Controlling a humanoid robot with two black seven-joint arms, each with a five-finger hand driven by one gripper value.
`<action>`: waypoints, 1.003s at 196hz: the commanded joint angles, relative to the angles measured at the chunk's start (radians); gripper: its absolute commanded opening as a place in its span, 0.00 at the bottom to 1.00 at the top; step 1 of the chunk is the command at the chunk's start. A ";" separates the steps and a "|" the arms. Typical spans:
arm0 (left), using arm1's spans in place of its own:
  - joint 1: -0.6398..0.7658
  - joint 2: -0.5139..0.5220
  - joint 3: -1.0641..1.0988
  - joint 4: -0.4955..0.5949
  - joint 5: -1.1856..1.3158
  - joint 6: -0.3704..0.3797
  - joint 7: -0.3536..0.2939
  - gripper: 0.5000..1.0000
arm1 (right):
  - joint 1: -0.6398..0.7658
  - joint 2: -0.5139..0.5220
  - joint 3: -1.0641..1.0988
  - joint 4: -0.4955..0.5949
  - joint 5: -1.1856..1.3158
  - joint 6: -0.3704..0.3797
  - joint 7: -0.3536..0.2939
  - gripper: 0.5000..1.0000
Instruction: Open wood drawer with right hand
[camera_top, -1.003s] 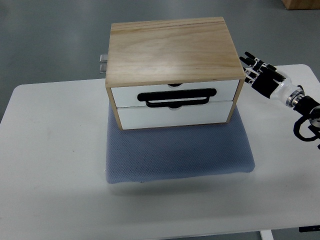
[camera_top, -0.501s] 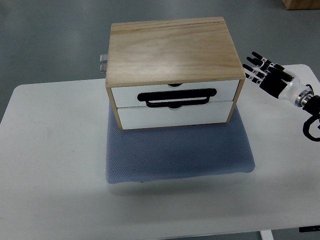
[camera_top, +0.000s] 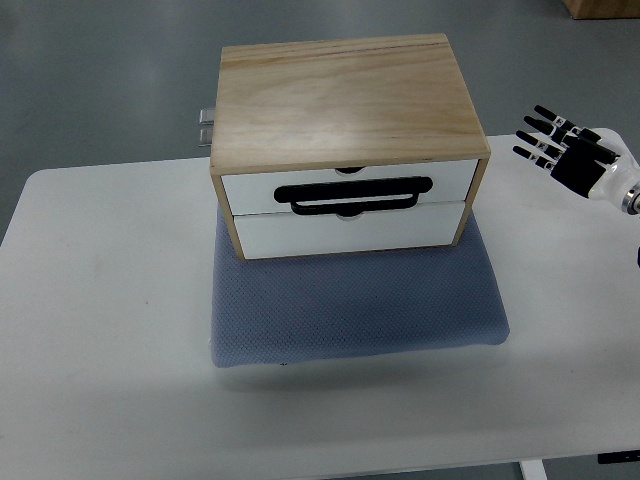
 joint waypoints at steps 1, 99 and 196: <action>0.000 0.000 0.000 0.000 0.000 0.000 0.000 1.00 | -0.001 0.000 -0.002 0.001 -0.002 -0.019 0.000 0.91; 0.001 0.000 0.000 0.000 0.000 0.000 0.000 1.00 | 0.035 -0.216 -0.166 0.107 -0.184 -0.019 0.204 0.91; 0.000 0.000 0.000 0.000 0.000 0.000 0.000 1.00 | 0.140 -0.517 -0.447 0.372 -0.229 0.016 0.399 0.90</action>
